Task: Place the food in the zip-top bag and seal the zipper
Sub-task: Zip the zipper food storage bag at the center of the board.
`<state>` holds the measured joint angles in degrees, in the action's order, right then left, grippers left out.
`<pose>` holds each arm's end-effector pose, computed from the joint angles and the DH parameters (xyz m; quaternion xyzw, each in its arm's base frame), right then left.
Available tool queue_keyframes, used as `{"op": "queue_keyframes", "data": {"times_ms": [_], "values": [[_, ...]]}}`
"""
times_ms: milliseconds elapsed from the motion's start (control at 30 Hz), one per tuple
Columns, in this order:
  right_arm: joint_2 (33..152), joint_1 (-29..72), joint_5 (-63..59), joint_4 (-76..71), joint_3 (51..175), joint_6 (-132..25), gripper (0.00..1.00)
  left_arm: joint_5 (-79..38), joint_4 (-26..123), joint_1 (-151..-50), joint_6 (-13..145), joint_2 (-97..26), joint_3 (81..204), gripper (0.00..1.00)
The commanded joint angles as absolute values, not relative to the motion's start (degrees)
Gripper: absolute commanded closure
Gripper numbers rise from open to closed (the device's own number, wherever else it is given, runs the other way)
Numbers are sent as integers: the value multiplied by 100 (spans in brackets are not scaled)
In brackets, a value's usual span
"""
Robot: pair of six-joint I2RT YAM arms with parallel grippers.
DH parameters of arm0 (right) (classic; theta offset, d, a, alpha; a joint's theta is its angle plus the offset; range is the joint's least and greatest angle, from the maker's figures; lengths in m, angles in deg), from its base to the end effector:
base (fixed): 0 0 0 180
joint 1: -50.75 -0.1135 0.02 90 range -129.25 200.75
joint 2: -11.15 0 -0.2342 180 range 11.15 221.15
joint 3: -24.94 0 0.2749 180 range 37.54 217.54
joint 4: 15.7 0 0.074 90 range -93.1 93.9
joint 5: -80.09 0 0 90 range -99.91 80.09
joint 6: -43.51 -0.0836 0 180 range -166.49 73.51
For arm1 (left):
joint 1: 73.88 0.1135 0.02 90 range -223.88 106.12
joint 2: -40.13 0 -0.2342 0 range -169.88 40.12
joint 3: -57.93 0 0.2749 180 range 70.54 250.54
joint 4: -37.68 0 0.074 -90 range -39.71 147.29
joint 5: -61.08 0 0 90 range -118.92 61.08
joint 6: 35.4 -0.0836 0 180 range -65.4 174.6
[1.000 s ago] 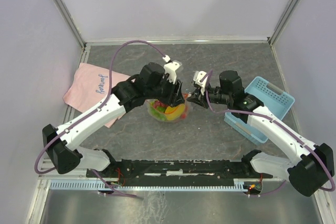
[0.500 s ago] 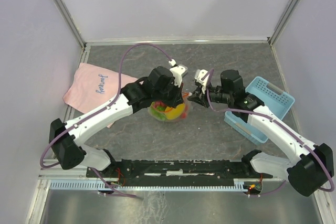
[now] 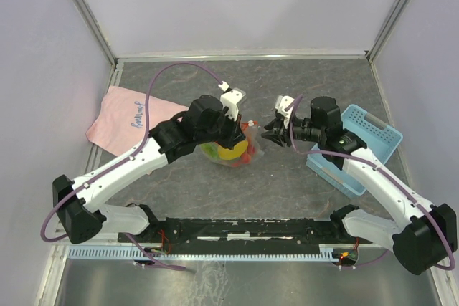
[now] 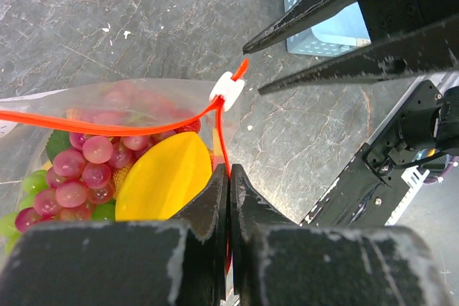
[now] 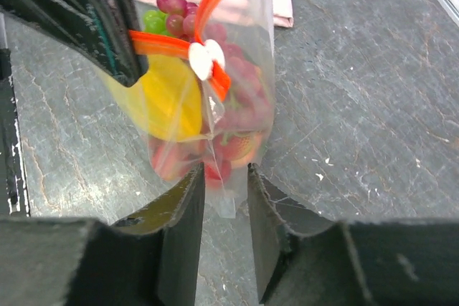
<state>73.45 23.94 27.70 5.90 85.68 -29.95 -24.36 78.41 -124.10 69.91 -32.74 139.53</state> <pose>0.2580 0.1875 0.2582 -0.4568 0.6687 0.3146 0.4952 0.2228 -0.2780 0.2957 0.2805 0.8279 -0.2914 0.3885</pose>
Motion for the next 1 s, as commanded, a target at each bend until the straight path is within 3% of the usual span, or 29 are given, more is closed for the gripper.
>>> {"op": "queue_keyframes", "data": {"times_ms": [0,200,600,800,967], "values": [[7260,2413,3325,140,8560,-2910,58,-2403,7292,-12406,6780,-3073,13972,97],[7418,2408,3581,-349,8588,-3145,46,-2391,7302,-12405,6726,-3059,13929,97],[8118,2405,3963,-1189,8731,-3506,46,-2337,7286,-12400,6689,-3045,13918,97],[8327,2404,4192,-1463,8736,-3559,52,-2315,7296,-12405,6673,-3071,13901,97],[8349,2404,4399,-1491,8749,-3471,67,-2322,7305,-12406,6657,-3069,13896,97]]}}
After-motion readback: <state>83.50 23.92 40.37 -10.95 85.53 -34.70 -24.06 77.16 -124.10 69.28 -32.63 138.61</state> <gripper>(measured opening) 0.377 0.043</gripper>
